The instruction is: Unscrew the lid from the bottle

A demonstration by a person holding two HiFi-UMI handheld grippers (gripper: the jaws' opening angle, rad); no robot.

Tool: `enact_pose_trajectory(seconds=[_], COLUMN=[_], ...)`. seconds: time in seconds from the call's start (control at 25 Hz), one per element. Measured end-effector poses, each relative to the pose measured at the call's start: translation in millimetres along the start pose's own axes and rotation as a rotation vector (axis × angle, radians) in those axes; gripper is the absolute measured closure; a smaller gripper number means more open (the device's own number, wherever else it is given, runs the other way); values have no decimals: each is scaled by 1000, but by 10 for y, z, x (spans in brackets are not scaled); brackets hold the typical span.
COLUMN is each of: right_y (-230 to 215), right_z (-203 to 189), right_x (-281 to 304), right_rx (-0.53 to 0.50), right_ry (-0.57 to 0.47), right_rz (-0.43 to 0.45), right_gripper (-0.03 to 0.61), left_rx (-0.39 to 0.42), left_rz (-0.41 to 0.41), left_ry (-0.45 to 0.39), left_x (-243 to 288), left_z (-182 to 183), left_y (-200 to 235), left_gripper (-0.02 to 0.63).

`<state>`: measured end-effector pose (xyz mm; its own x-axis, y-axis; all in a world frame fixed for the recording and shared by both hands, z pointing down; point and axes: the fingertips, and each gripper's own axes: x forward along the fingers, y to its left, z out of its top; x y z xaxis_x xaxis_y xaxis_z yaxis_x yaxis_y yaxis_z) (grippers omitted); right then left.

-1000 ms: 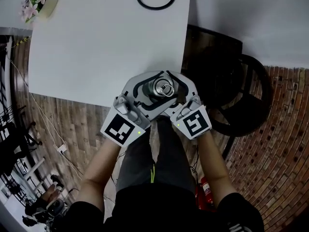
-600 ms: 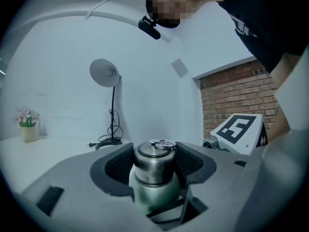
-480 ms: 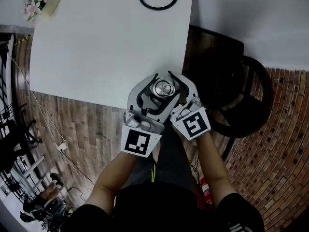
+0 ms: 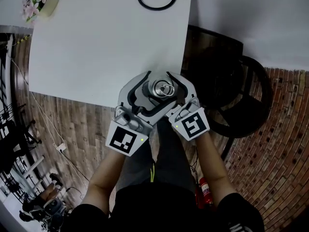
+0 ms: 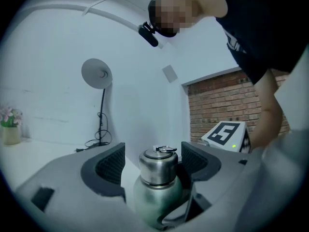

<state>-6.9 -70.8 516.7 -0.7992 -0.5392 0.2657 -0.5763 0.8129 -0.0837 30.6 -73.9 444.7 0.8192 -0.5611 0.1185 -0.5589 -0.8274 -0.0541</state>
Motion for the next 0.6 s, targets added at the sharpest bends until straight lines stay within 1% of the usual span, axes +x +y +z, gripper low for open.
enact_pose_trajectory(seconds=[0.12,0.16,0.2,0.28,0.32,0.48,0.6], right_y=[-2,-3,-4,-4,-3,-3,-6], right_z=[-3,-1,1,3,3,-2,-2], right_x=[-11,-13,-14,-8,-4,-15,-34], right_rx=[3,5,8,14,14,11,7], right_ry=[-2,-2,-1,6,9,19,21], right_rz=[-1,-2,-5,-7,-6,-2,-2], right_gripper=[239,239,239,239,239,239,239], left_rx=[7,28,58,107,113,70,62], left_rz=[-261,-333,-388,-468,-504,-654,-763], left_ry=[9,13,18,23,18,-22,-36], left_x=[-61,-68,-67,-51,-40,35,93], left_z=[36,62,86,118,131,170,162], left_y=[-135,-164,-173,-147,-125,-122,-194], left_gripper=[265,265,265,265,265,267,267])
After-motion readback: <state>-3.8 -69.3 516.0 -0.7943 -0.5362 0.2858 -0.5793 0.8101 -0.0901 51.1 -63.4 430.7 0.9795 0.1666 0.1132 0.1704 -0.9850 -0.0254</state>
